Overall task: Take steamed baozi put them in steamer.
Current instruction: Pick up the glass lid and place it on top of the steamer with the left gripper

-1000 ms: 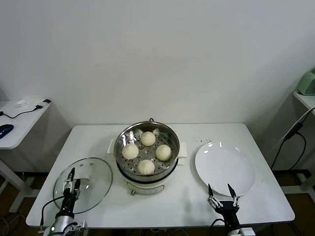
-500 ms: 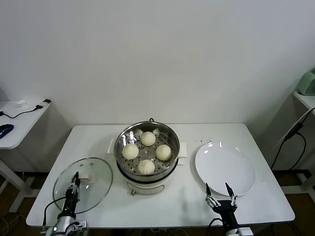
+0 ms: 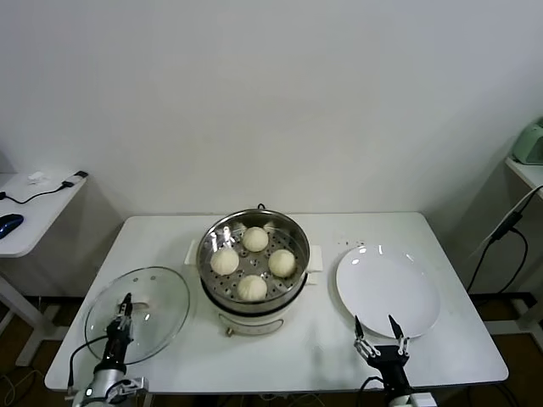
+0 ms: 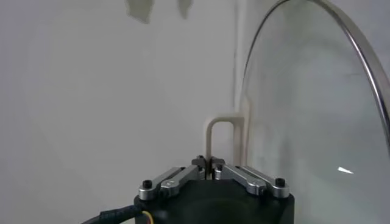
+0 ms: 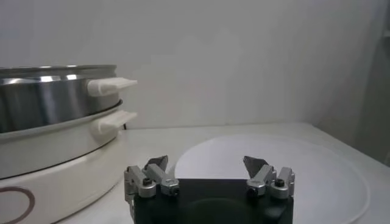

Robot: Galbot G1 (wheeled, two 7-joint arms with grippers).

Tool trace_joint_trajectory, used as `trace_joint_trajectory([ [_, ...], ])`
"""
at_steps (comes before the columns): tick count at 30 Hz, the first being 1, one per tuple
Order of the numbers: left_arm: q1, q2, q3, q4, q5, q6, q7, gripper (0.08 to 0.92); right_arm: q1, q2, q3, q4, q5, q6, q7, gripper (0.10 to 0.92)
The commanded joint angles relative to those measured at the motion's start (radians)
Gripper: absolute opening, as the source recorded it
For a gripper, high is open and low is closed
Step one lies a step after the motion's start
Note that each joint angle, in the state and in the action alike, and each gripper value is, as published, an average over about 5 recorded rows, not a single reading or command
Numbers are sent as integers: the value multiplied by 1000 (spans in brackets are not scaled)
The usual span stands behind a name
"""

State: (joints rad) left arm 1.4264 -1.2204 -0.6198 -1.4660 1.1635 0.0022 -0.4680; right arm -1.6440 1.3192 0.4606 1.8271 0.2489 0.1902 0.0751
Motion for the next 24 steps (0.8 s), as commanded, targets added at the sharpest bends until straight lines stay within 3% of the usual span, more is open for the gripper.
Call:
trace_joint_trajectory([
  [1, 63, 39, -44, -195, -48, -3, 39, 132, 2, -2, 5, 1, -3, -1, 1, 823],
  [8, 99, 161, -108, -328, -208, 38, 154, 132, 6, -5, 8, 7, -37, -24, 9, 823],
  [14, 74, 229, -145, -491, -363, 189, 347, 132, 8, -6, 10, 16, -60, -47, 17, 823],
  [18, 35, 228, -122, -605, -389, 289, 457, 132, 11, -6, 11, 13, -67, -47, 20, 823],
  [24, 1, 168, 15, -716, -243, 356, 531, 132, 20, 1, 14, -12, -70, -11, 17, 823],
])
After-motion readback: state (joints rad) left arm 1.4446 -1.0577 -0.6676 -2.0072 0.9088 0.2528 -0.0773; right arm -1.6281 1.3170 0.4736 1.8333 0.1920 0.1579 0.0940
